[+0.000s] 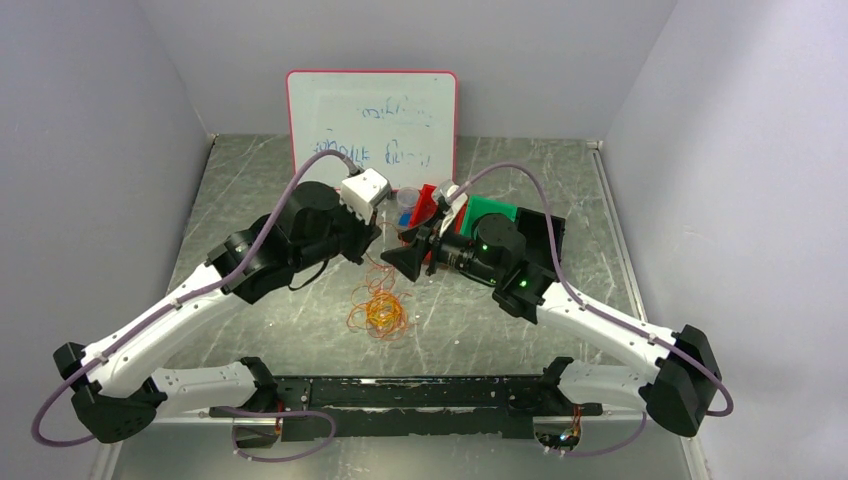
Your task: Untangle the cables
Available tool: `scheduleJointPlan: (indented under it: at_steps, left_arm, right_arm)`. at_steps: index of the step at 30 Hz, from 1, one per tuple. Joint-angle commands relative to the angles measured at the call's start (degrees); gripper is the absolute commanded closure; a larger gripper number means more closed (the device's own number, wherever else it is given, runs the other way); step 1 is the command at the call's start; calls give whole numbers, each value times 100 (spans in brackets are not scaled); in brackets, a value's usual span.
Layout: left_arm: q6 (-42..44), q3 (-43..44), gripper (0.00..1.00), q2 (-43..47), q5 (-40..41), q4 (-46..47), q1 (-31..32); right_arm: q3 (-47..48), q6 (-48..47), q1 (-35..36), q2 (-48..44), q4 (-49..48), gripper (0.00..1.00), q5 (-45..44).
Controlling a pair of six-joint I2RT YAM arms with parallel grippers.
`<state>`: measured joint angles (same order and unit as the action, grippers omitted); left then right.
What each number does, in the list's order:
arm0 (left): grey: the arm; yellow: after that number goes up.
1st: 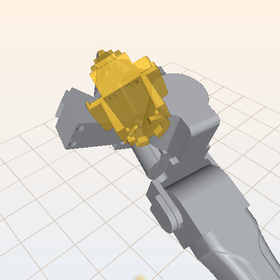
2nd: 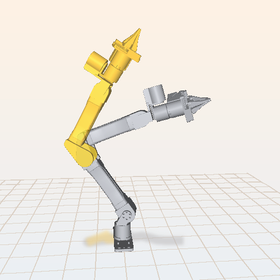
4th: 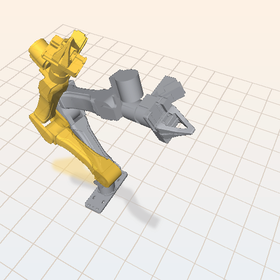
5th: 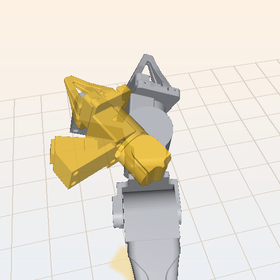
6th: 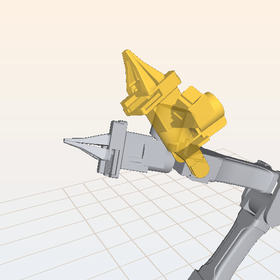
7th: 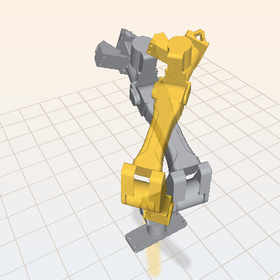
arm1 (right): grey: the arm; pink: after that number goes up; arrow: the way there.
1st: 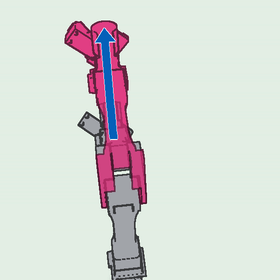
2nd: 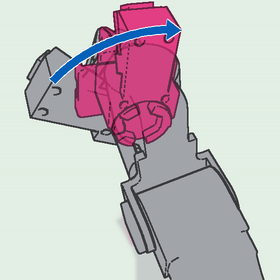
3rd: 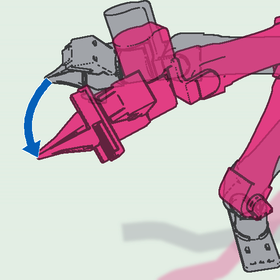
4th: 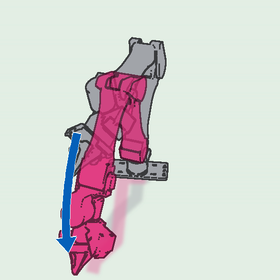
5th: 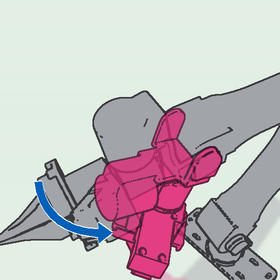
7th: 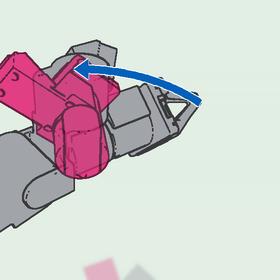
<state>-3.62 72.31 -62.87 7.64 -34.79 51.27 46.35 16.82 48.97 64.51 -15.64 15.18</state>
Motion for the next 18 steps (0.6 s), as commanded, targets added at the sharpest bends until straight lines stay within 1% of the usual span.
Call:
scheduleJointPlan:
  at_steps: [1, 3, 4, 9, 12, 13, 14, 15, 18]
  left_arm:
    - [113, 274, 93, 82, -135, 97, 33]
    - [123, 308, 93, 97, -155, 110, 33]
    - [136, 317, 93, 106, -169, 121, 33]
    - [151, 256, 93, 188, -209, 265, 35]
    - [111, 141, 93, 269, -245, 354, 33]
    - [64, 93, 91, 302, -254, 384, 33]
    - [-3, 25, 87, 359, -265, 434, 33]
    - [-113, -59, 81, 433, -296, 505, 33]
    - [-449, -446, 56, 743, -692, 1004, 35]
  right_arm:
    - [-221, -55, 20, -122, -587, 33, 205]
    - [-255, -64, 16, -140, -615, 34, 251]
    - [-250, -60, 23, -140, -611, 38, 264]
    - [-188, -43, 22, -133, -569, 71, 176]
    - [-214, -1, 16, -269, -609, 91, -100]
    - [-207, 40, 16, -320, -536, 97, -269]
    - [-178, 82, 11, -370, -439, 100, -435]
    - [-145, 98, 8, -425, -349, 100, -576]
    - [-17, 151, 12, -631, -46, 100, -1058]
